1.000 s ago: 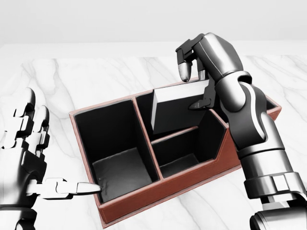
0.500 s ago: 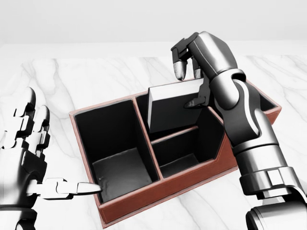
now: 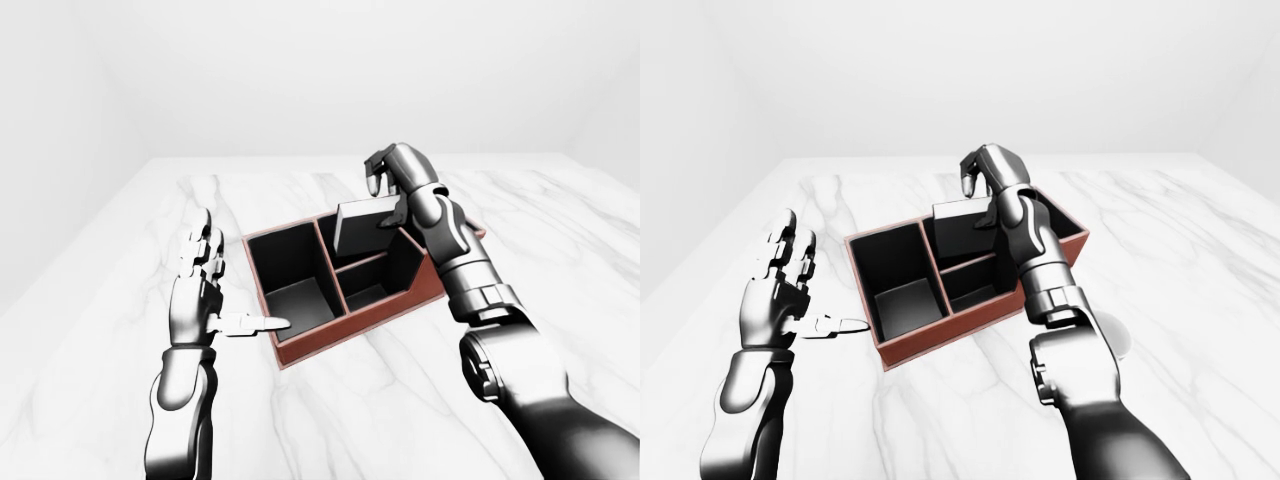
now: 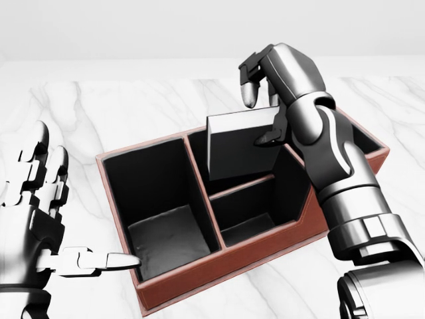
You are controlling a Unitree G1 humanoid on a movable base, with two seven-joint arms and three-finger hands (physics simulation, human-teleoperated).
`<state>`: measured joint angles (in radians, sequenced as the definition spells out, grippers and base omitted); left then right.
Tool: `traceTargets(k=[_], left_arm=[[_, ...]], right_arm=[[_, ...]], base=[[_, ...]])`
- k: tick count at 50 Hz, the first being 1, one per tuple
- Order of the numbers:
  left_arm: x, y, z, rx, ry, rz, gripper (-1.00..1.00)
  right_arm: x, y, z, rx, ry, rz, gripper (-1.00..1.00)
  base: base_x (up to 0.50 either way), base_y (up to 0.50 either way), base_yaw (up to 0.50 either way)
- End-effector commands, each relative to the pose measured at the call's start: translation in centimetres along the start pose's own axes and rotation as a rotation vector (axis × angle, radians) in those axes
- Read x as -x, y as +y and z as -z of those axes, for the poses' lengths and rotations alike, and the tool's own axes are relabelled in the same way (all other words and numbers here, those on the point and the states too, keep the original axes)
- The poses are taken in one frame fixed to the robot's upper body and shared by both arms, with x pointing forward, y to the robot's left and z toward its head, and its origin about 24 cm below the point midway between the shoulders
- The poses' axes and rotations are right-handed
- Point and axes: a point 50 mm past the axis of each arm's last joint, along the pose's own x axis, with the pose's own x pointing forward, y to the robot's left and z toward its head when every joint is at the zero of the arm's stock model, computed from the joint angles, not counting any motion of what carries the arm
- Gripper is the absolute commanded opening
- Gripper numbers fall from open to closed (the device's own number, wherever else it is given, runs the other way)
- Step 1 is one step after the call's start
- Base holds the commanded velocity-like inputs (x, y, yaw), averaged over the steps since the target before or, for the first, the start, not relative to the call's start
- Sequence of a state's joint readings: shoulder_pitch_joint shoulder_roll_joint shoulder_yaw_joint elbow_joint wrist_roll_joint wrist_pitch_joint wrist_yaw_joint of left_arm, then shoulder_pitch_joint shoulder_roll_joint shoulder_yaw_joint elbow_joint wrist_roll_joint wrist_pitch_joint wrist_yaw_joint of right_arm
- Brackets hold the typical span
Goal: Pick up the book and place it in the front compartment of the caddy.
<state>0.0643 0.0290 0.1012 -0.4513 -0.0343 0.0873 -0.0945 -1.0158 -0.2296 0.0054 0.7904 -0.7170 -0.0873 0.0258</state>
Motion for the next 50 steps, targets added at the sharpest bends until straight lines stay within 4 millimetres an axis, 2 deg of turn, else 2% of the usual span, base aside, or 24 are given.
traceTargets(k=[1, 12, 25, 50], left_arm=[[0.0, 0.0, 0.0, -0.001, -0.001, 0.000, 0.99], [0.0, 0.0, 0.0, 0.000, 0.000, -0.001, 1.00], [-0.1, 0.0, 0.0, 0.002, -0.002, -0.001, 0.99], [-0.1, 0.1, 0.0, 0.002, -0.002, -0.003, 0.99]], right_arm=[[-0.6, -0.6, 0.4, 0.000, 0.040, 0.046, -1.00], [-0.9, -0.2, 0.6, 0.017, 0.066, 0.041, -1.00], [-1.2, 0.3, -0.3, 0.020, 0.048, 0.024, -1.00], [-1.5, 0.0, -0.3, 0.039, 0.058, 0.028, -1.00]], base=[[0.00, 0.00, 0.00], [0.00, 0.00, 0.00], [0.00, 0.00, 0.00], [0.00, 0.00, 0.00]])
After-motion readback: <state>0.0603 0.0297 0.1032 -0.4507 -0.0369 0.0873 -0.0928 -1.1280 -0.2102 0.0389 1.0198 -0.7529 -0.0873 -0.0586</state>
